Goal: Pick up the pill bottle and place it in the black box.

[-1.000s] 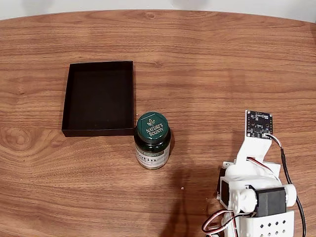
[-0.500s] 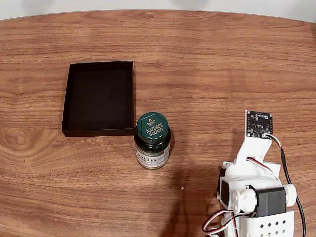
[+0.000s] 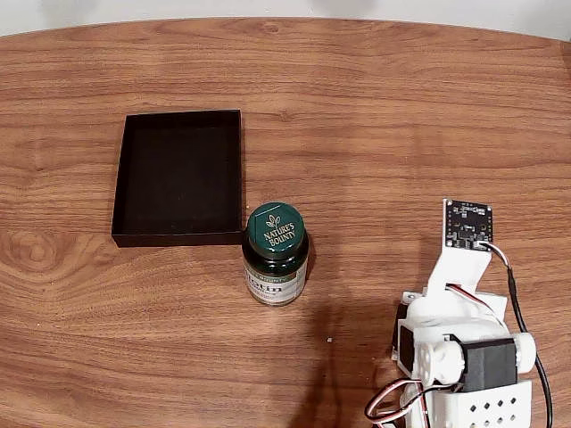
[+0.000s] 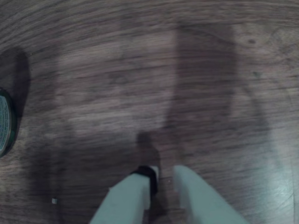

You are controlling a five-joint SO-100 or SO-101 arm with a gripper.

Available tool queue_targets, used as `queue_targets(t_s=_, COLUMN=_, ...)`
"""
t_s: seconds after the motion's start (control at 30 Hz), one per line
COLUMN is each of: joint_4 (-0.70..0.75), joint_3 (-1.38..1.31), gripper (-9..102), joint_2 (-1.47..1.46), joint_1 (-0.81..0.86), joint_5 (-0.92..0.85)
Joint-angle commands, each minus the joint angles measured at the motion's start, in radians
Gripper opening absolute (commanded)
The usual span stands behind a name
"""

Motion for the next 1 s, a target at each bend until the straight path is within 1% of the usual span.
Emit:
queue_targets(t_s=0.0, joint_4=0.167, joint_3=-0.012, gripper=0, joint_2=-0.005, joint_1=-0.014, joint_5=-0.037)
queue_targets(t_s=0.4, joint_4=0.167, joint_3=-0.012, gripper=0, joint_2=-0.005, joint_1=-0.018, joint_5=-0.035)
queue_targets(t_s=0.67, joint_4=0.160, joint_3=-0.021, gripper=0, joint_2=-0.089, joint_1=-0.078, joint_5=0.058)
queue_targets(t_s=0.97, joint_4=0.161, joint_3=-0.086, gripper=0, joint_2=-0.201, joint_1=-0.163, joint_5=0.114)
